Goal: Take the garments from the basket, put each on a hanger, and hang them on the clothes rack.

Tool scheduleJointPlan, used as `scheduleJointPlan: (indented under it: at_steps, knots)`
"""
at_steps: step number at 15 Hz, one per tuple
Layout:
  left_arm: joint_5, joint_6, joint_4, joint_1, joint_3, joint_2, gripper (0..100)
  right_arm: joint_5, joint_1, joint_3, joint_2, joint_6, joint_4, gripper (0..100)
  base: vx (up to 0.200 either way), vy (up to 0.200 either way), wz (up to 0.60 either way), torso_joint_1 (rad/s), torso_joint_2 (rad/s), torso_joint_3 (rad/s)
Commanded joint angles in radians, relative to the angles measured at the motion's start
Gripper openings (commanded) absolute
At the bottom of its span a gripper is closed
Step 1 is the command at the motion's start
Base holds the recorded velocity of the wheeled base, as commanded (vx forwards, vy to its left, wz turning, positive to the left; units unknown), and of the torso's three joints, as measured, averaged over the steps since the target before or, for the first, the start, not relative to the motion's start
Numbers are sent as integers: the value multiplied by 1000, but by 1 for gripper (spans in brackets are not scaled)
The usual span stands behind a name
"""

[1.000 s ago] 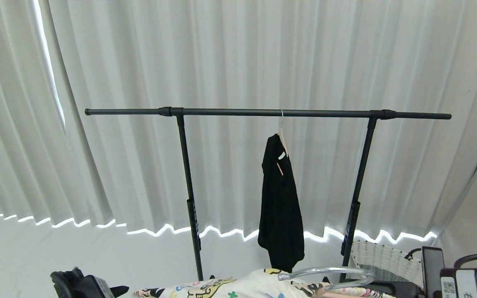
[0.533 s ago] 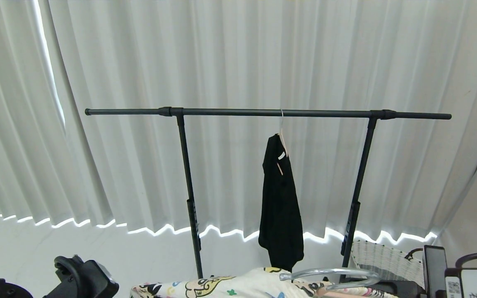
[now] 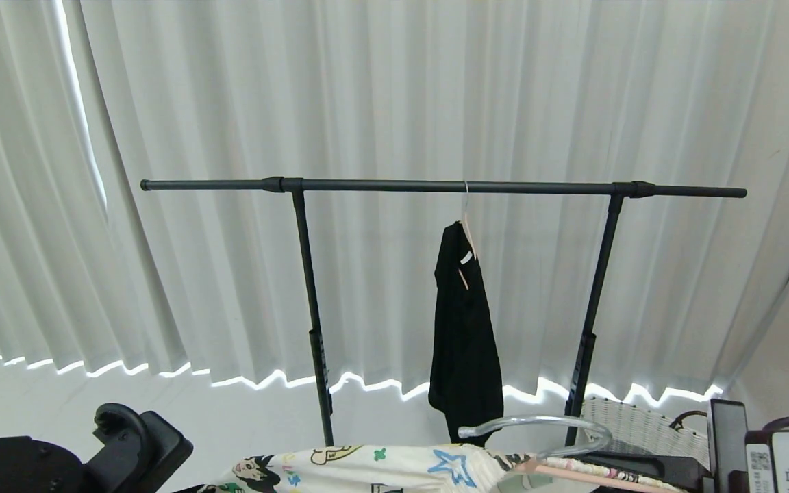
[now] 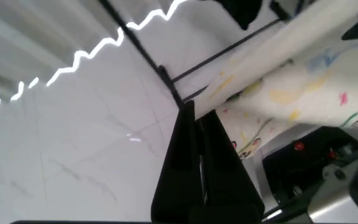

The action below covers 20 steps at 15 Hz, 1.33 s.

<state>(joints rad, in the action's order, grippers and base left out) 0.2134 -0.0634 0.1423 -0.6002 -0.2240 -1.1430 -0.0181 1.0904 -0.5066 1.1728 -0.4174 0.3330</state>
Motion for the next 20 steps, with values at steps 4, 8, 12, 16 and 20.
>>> scheduleJointPlan:
  at_steps: [4,8,12,16,20]
  knots:
    - [23,-4,0,96,38,-43,0,-2,-40,-1,-15,2,1,0,0,0,0,0,0,0]
    - [69,-1,0,114,48,-57,0,-2,-40,2,-22,2,1,0,0,0,0,0,0,0]
    - [67,-1,45,-3,54,-12,0,-2,-40,2,-22,2,1,0,0,0,0,0,0,0]
    - [54,7,54,-58,58,49,100,9,-103,25,-35,2,-2,0,0,0,0,0,0,0]
    - [-115,13,57,-67,66,230,100,9,-348,129,-113,68,-6,0,0,0,0,0,0,0]
